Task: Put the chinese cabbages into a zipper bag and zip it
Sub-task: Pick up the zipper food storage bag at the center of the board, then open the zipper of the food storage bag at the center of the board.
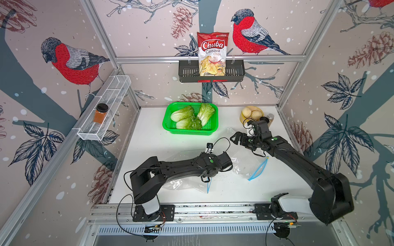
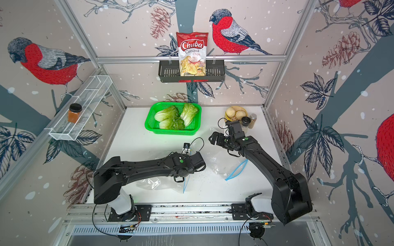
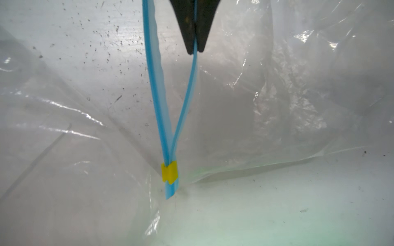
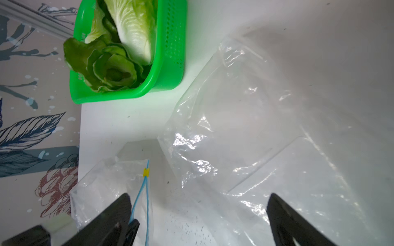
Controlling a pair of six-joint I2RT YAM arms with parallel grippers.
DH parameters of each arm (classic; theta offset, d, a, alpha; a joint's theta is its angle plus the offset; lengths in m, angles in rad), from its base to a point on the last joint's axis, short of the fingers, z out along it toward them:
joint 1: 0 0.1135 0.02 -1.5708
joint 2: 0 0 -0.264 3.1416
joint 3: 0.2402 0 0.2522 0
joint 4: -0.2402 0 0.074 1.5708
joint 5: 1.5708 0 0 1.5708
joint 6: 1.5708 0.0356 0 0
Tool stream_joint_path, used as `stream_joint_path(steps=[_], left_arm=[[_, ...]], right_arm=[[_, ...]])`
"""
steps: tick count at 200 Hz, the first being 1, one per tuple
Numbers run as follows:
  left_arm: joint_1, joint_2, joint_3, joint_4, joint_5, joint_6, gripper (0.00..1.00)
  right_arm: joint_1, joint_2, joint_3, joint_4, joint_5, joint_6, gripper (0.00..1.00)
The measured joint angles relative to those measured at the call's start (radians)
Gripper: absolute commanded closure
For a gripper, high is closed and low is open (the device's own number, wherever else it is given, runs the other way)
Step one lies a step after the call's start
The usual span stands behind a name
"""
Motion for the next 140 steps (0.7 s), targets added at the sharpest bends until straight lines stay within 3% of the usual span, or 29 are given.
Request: stream_joint_path(steps=[50,114,140], left_arm=[[0.064,-0.143,0.000,0.029,-0.027,0.100,1.00],[0.110,-0.159,0.047,0.023,-0.024,0.155,1.00],[0.113,-0.166,0.050,0.023,-0.024,0.164,1.00]], right_arm=[[0.165,0.019,0.022,0.019,-0.073,0.079,0.06],[0.299,0.150,0.103,0.100,-0.141,0.135,0.31],[0.315,0.192,0.121,0.116,-0.160,0.154,0.35]])
